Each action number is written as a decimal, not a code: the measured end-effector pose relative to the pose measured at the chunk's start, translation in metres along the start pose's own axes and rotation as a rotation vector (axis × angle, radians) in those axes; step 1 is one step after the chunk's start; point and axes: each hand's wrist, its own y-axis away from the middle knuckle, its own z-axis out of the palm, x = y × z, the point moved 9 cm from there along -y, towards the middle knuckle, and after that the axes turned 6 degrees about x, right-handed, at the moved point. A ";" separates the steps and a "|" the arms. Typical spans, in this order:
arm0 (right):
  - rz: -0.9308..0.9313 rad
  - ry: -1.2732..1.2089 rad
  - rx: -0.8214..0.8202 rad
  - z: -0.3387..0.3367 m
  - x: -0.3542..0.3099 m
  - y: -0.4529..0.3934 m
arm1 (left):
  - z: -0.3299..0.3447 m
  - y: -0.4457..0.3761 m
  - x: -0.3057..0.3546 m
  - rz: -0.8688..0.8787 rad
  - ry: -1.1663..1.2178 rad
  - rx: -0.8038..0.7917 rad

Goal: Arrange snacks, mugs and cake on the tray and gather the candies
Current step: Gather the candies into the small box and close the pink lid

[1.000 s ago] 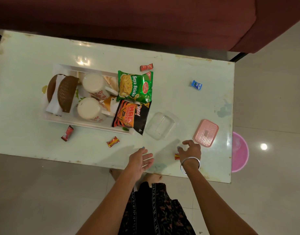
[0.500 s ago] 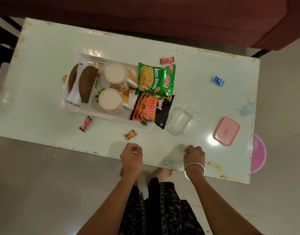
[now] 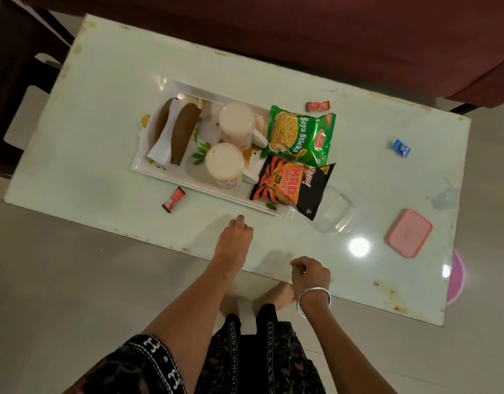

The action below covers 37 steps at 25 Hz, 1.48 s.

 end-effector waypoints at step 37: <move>0.159 -0.508 0.322 -0.067 -0.006 -0.002 | 0.007 0.035 0.039 -0.434 0.960 -0.069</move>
